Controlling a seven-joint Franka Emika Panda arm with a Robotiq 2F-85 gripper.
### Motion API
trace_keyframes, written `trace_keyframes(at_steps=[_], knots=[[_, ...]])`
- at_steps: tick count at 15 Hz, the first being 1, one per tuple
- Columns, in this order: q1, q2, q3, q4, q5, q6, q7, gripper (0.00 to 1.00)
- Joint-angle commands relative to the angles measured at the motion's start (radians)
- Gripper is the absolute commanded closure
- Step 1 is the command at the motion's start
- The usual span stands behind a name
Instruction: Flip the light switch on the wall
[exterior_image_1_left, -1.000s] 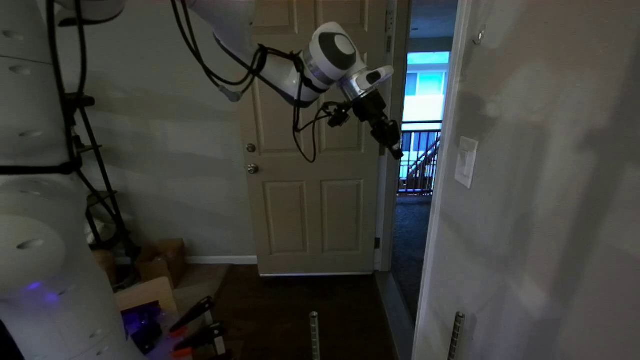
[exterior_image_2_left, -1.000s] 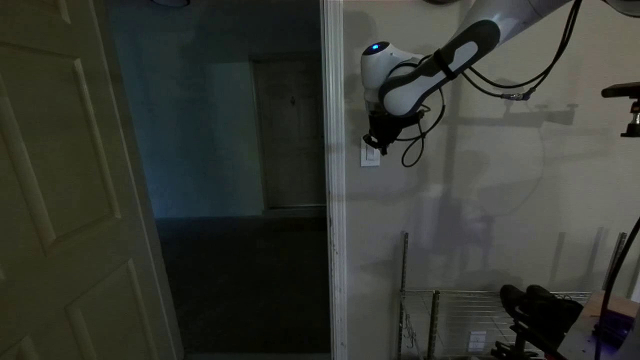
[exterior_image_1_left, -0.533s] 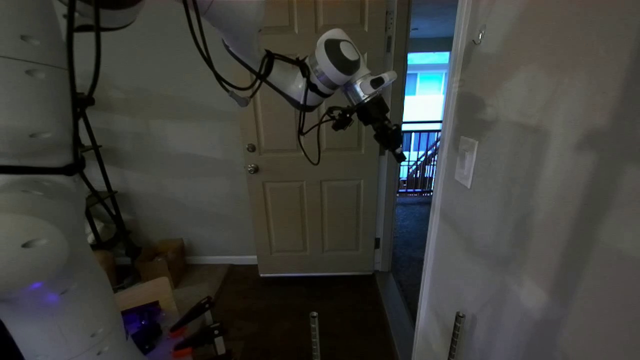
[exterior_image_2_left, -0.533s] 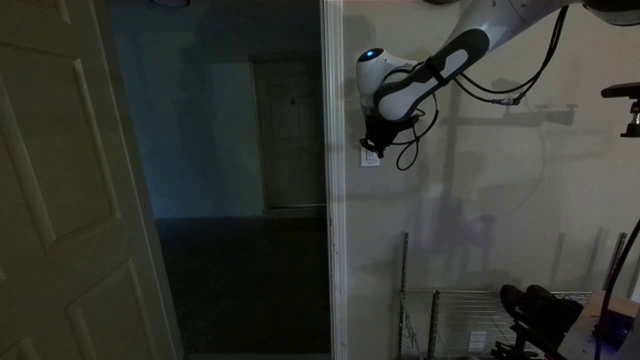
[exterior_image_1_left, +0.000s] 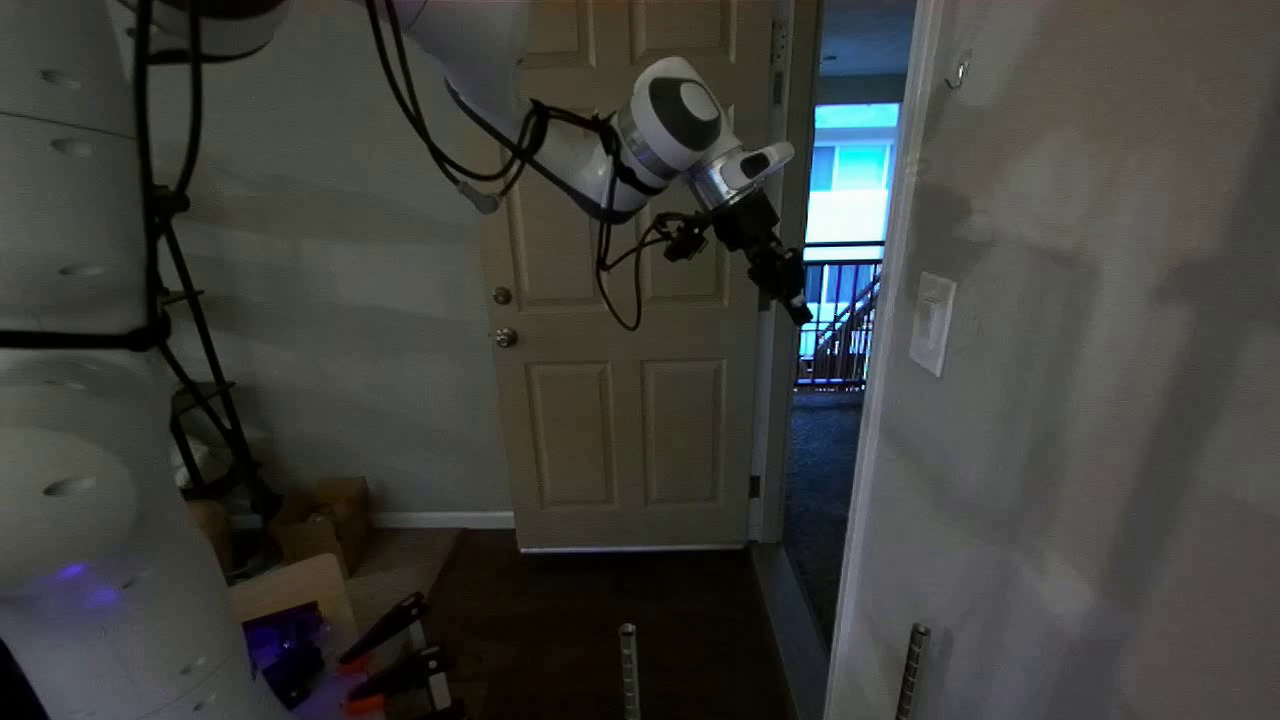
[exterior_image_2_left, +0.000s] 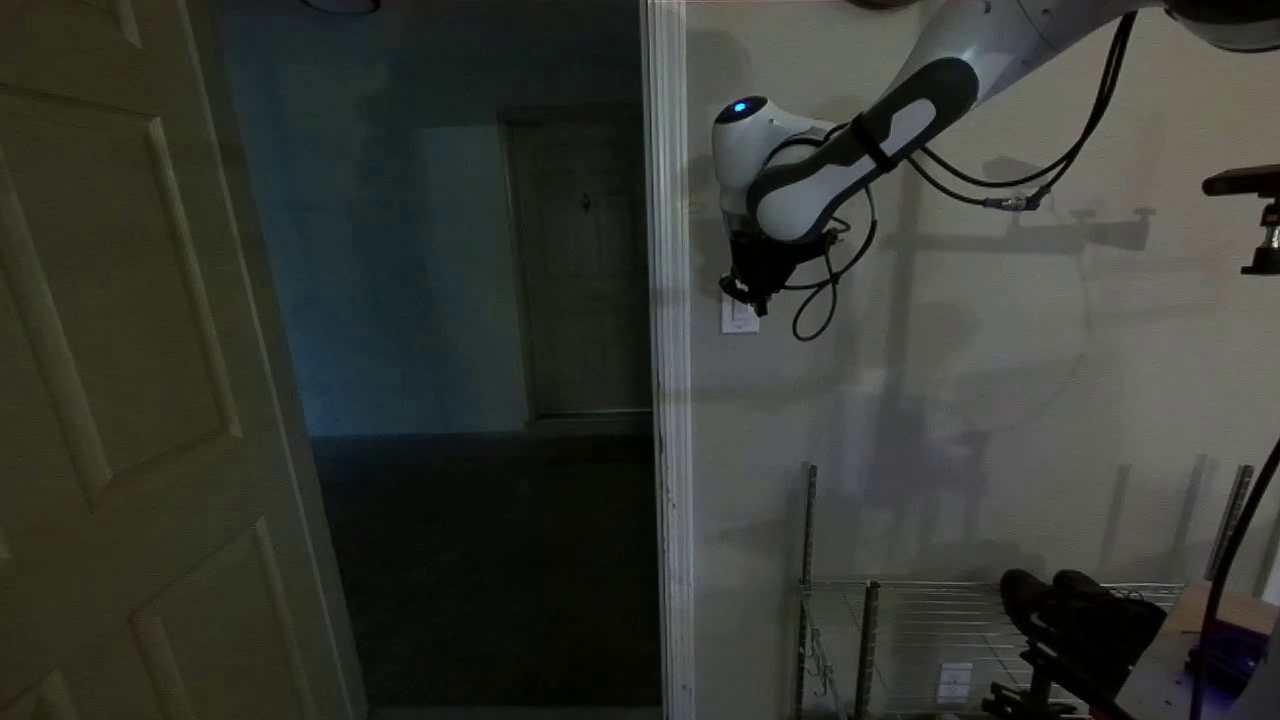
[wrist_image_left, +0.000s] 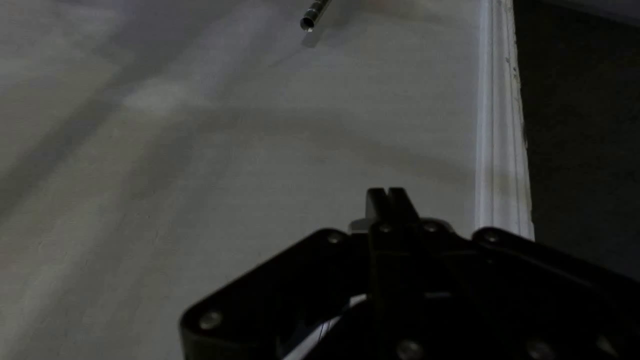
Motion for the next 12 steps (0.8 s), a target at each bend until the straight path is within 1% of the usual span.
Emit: trace_keyframes(at_steps=[1, 3, 5, 9, 12], knots=[[0.016, 0.000, -0.018, 0.002, 0.006, -0.001, -0.005, 0.94], [0.014, 0.011, -0.023, 0.009, -0.004, 0.009, 0.015, 0.95], [0.004, 0.025, -0.031, 0.018, 0.016, 0.037, 0.015, 0.95], [0.001, 0.046, -0.059, 0.034, 0.017, 0.070, 0.031, 0.95], [0.000, 0.081, -0.080, 0.069, 0.019, 0.109, 0.040, 0.95]])
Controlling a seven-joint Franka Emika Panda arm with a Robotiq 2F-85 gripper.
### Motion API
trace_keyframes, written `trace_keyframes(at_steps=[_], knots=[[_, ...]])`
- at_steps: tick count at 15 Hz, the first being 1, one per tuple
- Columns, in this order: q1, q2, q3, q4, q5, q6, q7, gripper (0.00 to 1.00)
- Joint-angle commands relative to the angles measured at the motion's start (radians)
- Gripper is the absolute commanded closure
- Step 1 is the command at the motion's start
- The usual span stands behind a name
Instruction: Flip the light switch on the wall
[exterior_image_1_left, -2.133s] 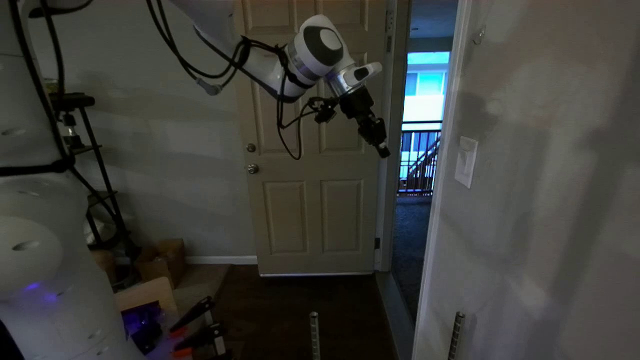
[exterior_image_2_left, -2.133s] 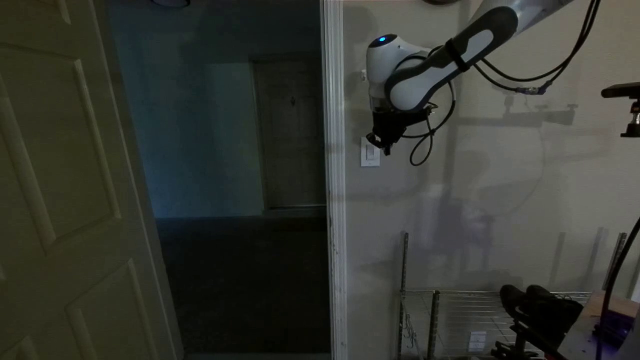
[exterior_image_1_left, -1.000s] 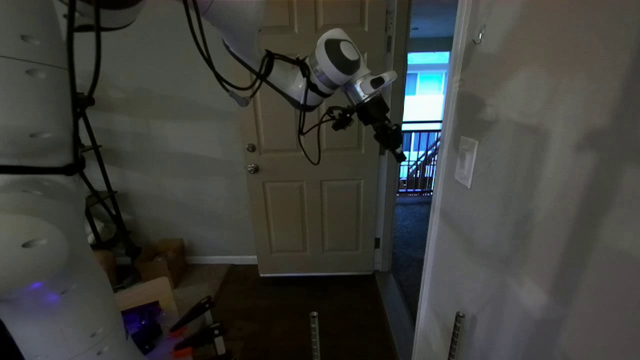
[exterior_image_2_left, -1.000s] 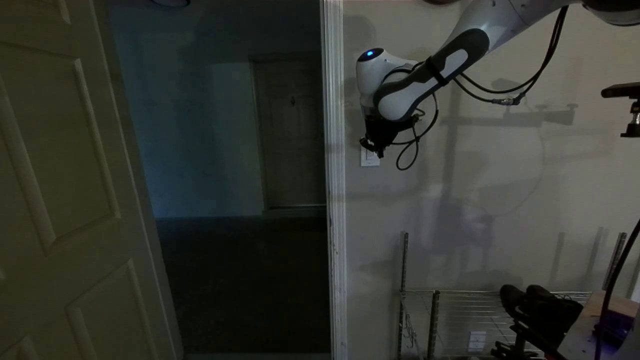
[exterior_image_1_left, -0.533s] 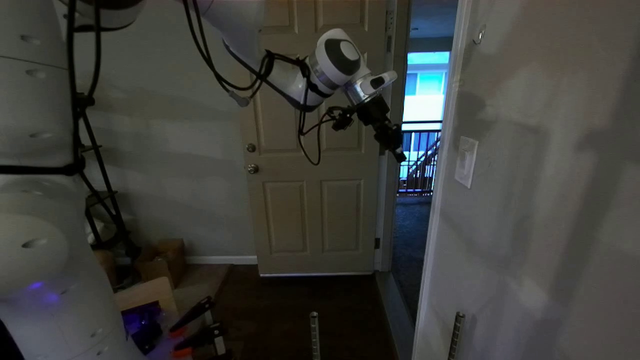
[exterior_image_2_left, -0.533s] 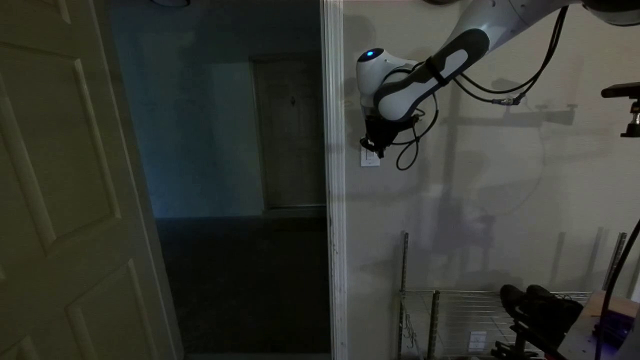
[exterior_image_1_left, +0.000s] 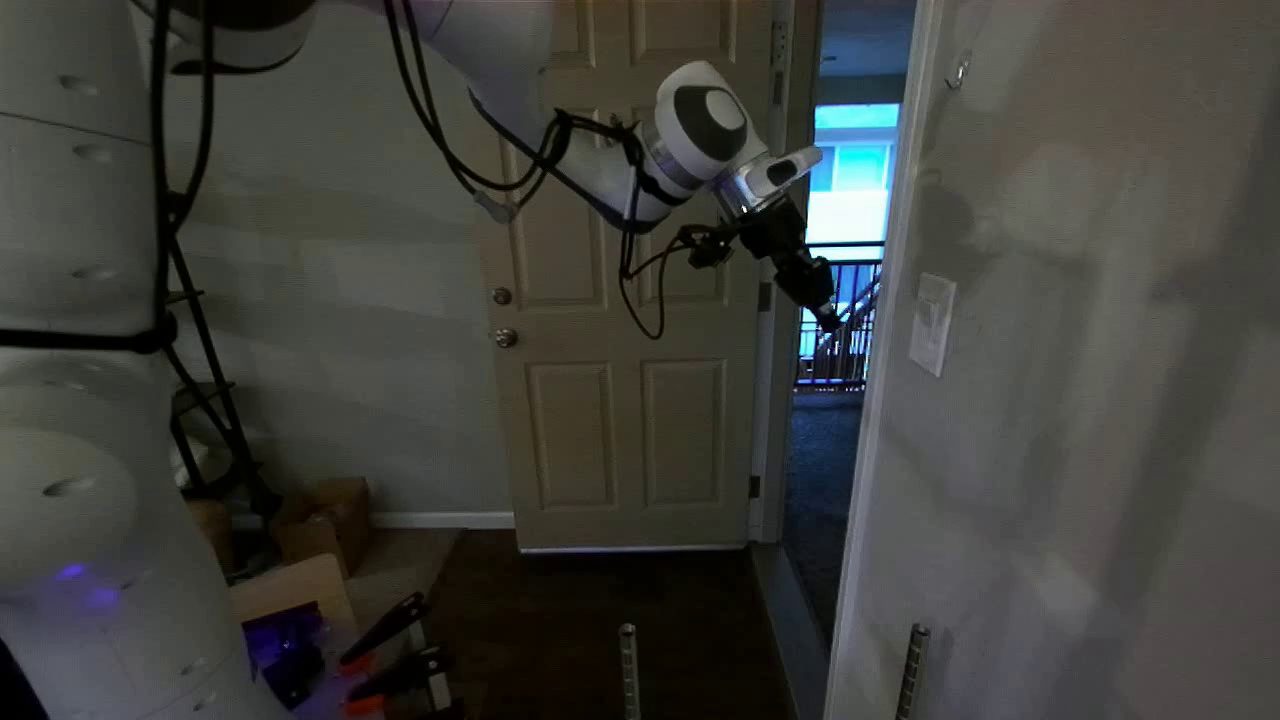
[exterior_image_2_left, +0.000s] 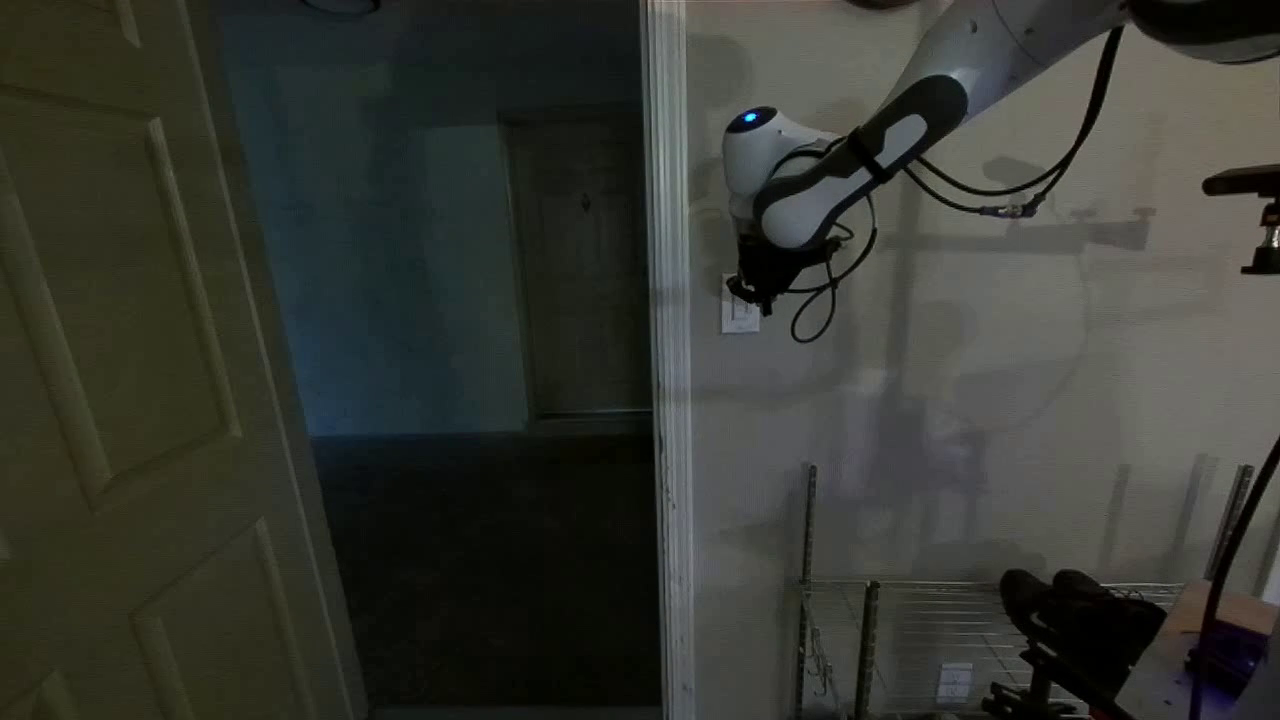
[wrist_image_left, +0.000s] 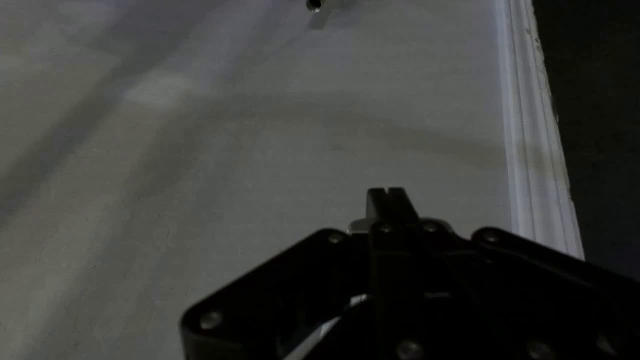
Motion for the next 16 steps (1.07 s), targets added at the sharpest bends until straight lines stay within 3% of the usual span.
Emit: trace_keyframes(at_steps=[1, 16], knots=[[0.001, 0.049, -0.028, 0.047, 0.010, 0.068, 0.029, 0.96], [0.025, 0.240, -0.163, 0.249, -0.001, 0.265, 0.124, 0.95]])
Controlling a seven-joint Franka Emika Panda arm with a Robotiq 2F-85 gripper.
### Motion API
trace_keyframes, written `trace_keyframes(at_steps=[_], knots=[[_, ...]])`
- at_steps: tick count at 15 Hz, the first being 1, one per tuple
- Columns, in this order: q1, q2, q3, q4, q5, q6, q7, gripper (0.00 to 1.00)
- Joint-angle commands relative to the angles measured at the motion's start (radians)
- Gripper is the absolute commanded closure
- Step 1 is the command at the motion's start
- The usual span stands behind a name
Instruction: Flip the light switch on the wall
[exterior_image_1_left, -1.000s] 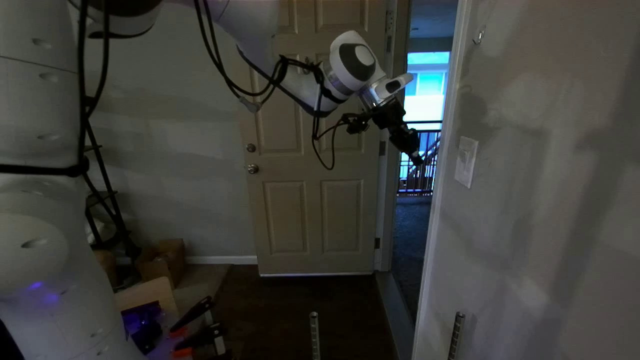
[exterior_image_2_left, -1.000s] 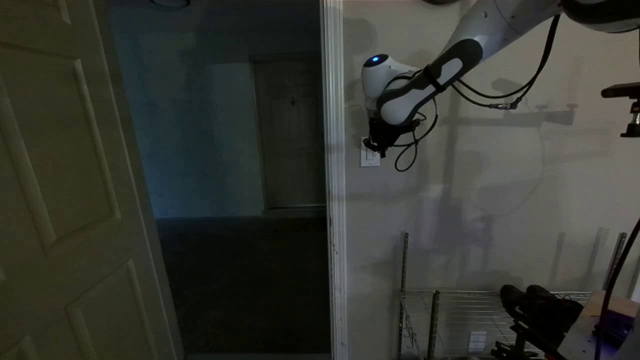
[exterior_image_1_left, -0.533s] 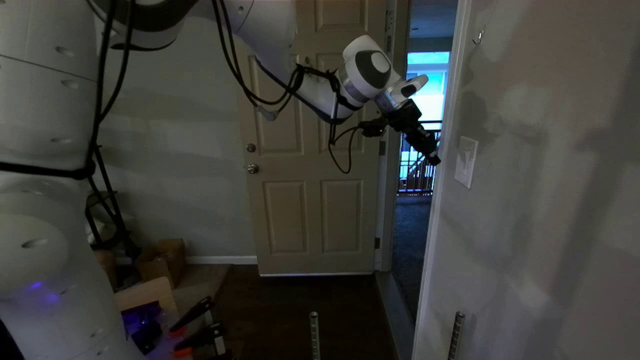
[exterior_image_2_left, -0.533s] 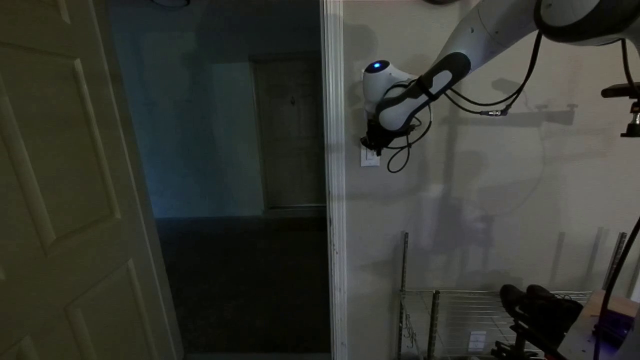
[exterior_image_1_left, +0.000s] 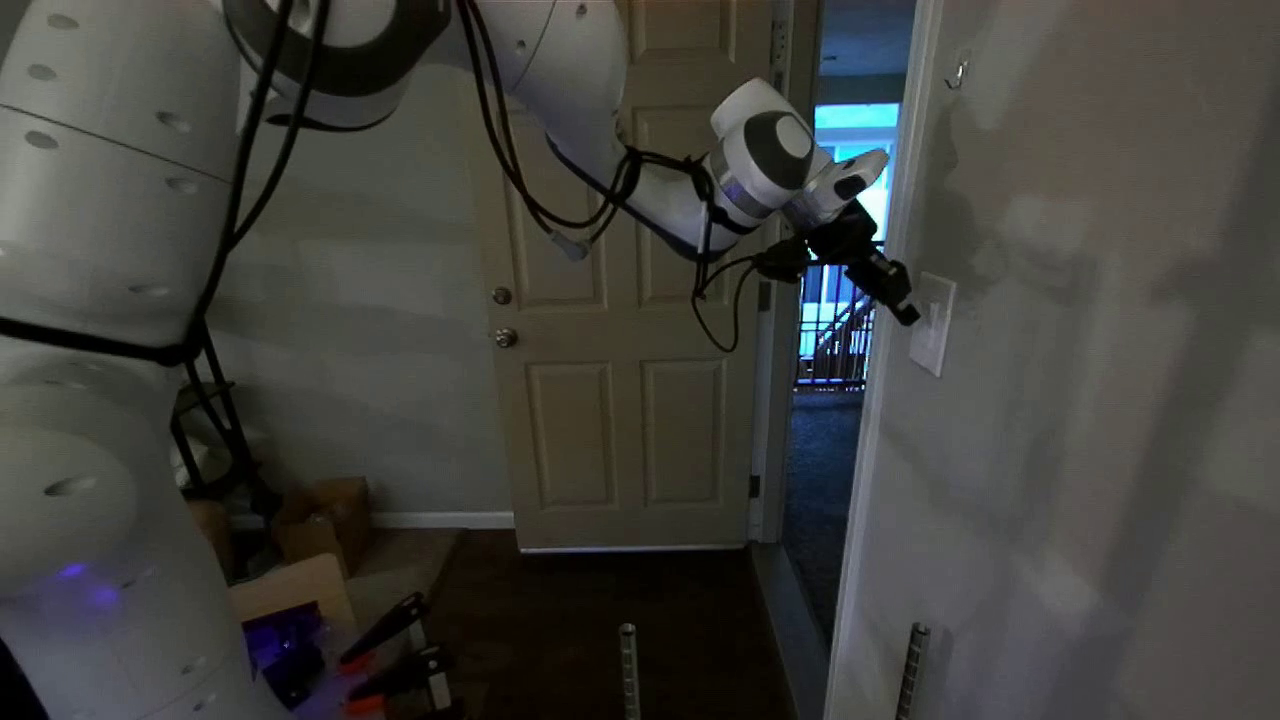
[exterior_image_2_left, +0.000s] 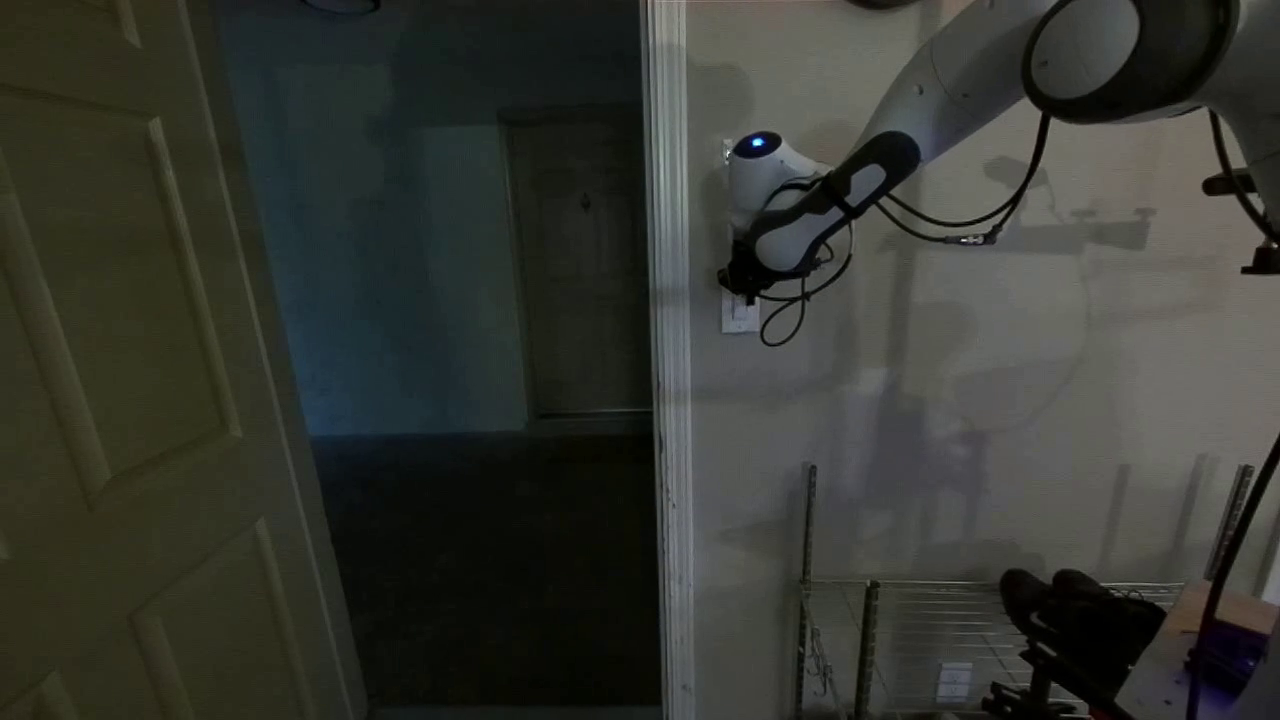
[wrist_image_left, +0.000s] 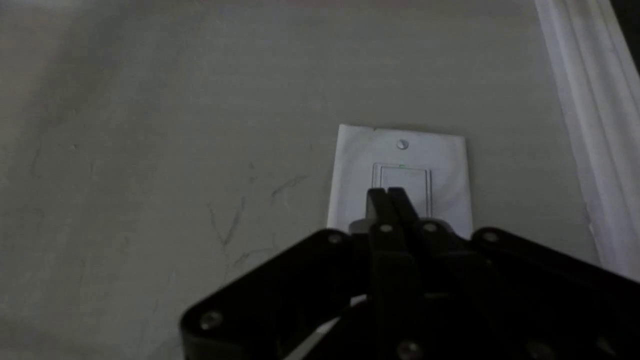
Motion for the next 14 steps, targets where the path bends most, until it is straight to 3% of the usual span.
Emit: trace_keyframes(at_steps=[1, 7, 14], knots=[[0.025, 0.043, -0.048, 0.047, -0.006, 0.046, 0.057, 0.95], [0.050, 0.087, -0.104, 0.086, -0.036, 0.106, 0.124, 0.95], [0.060, 0.087, -0.109, 0.086, -0.014, 0.085, 0.195, 0.95]])
